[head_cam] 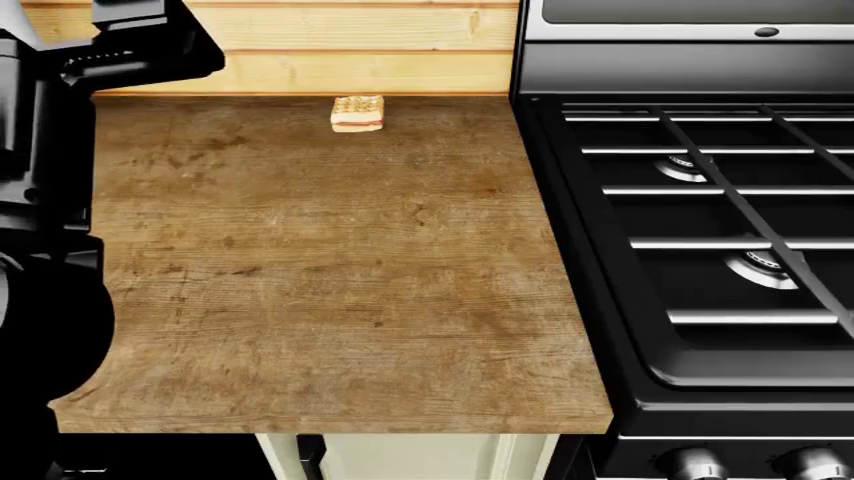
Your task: Close the microwave door
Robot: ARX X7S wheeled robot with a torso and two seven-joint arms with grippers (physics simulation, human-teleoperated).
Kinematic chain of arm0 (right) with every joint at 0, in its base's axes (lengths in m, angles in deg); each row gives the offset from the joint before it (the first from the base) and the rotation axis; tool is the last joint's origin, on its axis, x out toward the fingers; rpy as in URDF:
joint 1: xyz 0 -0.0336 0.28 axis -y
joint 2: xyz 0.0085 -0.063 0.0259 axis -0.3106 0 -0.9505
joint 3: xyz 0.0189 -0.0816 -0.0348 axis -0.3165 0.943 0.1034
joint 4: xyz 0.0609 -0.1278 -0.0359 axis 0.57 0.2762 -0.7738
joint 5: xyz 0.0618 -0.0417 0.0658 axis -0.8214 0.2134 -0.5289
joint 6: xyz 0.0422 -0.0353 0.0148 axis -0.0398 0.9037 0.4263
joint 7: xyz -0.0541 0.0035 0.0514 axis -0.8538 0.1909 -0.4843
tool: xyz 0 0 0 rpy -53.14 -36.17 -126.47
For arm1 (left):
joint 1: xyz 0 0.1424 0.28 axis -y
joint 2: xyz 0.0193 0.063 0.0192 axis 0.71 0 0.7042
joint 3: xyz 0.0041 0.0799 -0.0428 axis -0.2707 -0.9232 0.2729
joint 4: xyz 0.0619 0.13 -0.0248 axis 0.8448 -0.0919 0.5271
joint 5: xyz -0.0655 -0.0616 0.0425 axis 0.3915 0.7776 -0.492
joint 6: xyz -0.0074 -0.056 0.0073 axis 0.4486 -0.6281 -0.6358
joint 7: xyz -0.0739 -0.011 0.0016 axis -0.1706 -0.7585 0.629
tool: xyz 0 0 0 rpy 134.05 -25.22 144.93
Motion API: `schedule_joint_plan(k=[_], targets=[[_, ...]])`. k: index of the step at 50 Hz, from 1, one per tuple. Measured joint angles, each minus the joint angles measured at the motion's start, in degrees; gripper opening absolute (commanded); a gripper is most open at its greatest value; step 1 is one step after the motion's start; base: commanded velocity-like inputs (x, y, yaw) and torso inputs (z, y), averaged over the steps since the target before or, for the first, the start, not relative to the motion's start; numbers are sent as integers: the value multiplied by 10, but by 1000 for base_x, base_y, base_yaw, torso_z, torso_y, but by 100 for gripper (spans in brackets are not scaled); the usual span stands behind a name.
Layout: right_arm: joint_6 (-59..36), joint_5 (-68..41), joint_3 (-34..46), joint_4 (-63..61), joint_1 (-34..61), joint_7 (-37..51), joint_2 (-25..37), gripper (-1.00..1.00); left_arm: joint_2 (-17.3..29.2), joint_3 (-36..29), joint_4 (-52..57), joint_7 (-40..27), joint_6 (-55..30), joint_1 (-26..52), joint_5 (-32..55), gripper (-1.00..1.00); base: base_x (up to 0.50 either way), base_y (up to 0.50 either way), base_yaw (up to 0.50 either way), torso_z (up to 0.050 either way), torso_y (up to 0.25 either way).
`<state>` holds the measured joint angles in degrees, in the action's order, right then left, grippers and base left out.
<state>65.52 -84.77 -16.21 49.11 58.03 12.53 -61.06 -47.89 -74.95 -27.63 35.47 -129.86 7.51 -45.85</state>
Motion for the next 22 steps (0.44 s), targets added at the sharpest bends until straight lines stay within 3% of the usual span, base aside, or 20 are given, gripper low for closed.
schedule_joint_plan(k=[22], targets=[[1, 0, -20, -1, -3, -5, 3, 100, 6, -12, -10, 1, 19, -10, -11, 100, 0, 0, 0, 0, 0]])
